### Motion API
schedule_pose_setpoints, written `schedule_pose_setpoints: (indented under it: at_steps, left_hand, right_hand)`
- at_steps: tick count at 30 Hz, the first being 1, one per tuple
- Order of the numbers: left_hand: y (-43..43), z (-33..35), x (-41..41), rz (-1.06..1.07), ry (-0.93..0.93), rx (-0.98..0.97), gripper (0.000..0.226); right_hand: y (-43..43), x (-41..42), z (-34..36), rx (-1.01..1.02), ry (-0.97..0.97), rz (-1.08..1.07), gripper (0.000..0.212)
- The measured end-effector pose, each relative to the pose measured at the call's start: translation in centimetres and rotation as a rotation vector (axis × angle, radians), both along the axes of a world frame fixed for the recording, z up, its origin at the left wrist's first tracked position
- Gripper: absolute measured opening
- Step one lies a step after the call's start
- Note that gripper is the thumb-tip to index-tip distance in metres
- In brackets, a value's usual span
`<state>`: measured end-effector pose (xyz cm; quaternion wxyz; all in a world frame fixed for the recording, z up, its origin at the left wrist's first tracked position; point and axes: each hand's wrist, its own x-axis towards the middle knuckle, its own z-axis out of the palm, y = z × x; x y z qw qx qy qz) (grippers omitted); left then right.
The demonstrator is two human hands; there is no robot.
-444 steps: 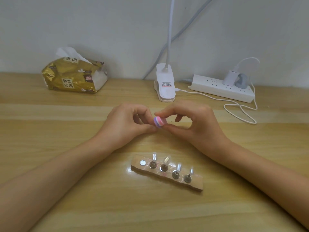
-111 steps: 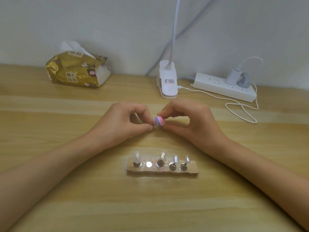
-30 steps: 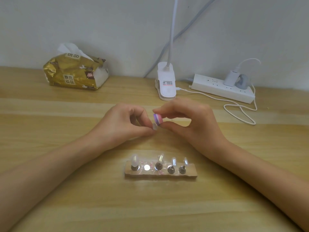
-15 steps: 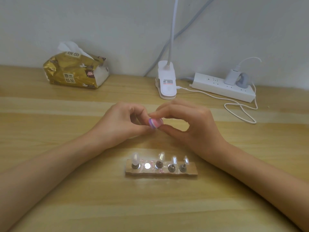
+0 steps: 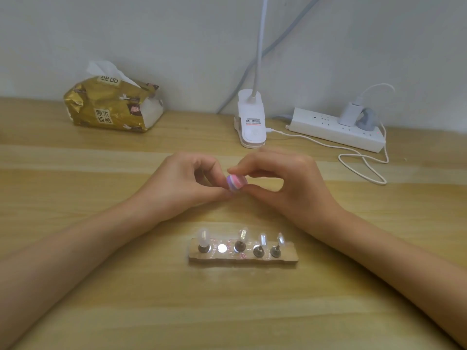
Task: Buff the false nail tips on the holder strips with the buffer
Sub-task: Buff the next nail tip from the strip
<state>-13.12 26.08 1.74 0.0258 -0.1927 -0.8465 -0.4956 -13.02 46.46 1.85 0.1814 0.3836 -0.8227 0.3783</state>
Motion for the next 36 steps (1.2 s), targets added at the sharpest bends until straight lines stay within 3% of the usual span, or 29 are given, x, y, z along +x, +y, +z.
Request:
schedule_pose_setpoints:
  at_steps: [8,11,16,19,21,27,36]
  left_hand:
    - [-0.1,-0.1,0.0,0.019,-0.009,-0.025,0.024]
    - [-0.1,0.0,0.0,0.001,-0.008,-0.004,0.027]
    - [0.0,0.5,0.6,0.047,-0.044,-0.049,0.020]
    - [-0.6,2.5,1.7,0.087,-0.050,0.091,0.012]
    - [-1.4,4.3,2.6,0.000,0.001,0.125,0.014]
    - [-1.8,3.8,7.3,-0.289,0.040,-0.040,0.006]
    - [-1.3,0.9,7.8,-0.124,-0.034,-0.072,0.028]
  right_hand:
    - [0.4,0.2,0.1,-0.010,-0.071,-0.027,0.009]
    - [0.4,0.3,-0.1,0.004,0.022,-0.003,0.012]
    - [0.5,0.1,-0.1,0.010,-0.067,-0.037,0.009]
    - [1.0,0.5,0.1,-0.062,-0.135,-0.047,0.011]
    - [1.2,0.6,0.3,-0.107,-0.177,-0.067,0.016]
    - [0.7,0.9,0.5,-0.044,-0.174,-0.025,0.012]
    - [0.7,0.9,0.4,-0.030,-0.140,0.025,0.012]
